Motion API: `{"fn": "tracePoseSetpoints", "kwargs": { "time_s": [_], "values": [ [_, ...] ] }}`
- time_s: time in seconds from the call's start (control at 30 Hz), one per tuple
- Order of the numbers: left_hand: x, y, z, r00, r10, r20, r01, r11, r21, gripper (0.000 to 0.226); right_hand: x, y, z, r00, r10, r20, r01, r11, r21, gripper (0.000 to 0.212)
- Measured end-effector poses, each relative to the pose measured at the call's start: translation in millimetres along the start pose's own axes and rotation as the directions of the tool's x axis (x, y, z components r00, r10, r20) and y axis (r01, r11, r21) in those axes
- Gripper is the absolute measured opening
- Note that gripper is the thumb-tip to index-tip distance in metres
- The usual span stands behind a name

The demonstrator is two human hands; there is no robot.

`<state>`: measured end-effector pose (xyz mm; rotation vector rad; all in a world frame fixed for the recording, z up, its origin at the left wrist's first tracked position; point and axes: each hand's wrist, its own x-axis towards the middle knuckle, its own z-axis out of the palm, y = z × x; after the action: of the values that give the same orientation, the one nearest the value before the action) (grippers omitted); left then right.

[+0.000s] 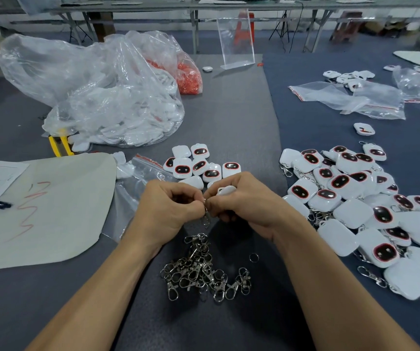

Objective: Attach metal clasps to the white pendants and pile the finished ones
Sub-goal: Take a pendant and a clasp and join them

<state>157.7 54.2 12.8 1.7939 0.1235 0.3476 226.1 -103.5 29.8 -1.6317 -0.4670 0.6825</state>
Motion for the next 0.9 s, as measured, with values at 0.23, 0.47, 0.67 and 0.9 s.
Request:
{"fn": "tracePoseSetpoints", "kwargs": {
  "time_s": [0.23,0.47,0.67,0.9],
  "values": [
    [0,-3,-2,0.948,0.211,-0.24,-0.129,0.94,0.317,0.012,-3,-1,-5,0.997,0.0,0.078,0.0,1.0,-0.002,0.04],
    [-3,-4,-5,0.944,0.305,-0.124,-0.173,0.78,0.602,0.005,-6,2,-23,0.99,-0.042,0.133,0.043,0.999,-0.005,0.035],
    [-4,-4,0,0.953,0.301,0.045,-0.239,0.649,0.722,0.014,-4,13,-11,0.998,-0.06,-0.01,0.06,0.969,0.24,0.037],
    [2,-4,-7,0.985,0.148,-0.093,-0.074,0.833,0.548,0.021,-7,22,-9,0.964,-0.074,-0.256,0.123,0.975,0.182,0.035]
  ]
}}
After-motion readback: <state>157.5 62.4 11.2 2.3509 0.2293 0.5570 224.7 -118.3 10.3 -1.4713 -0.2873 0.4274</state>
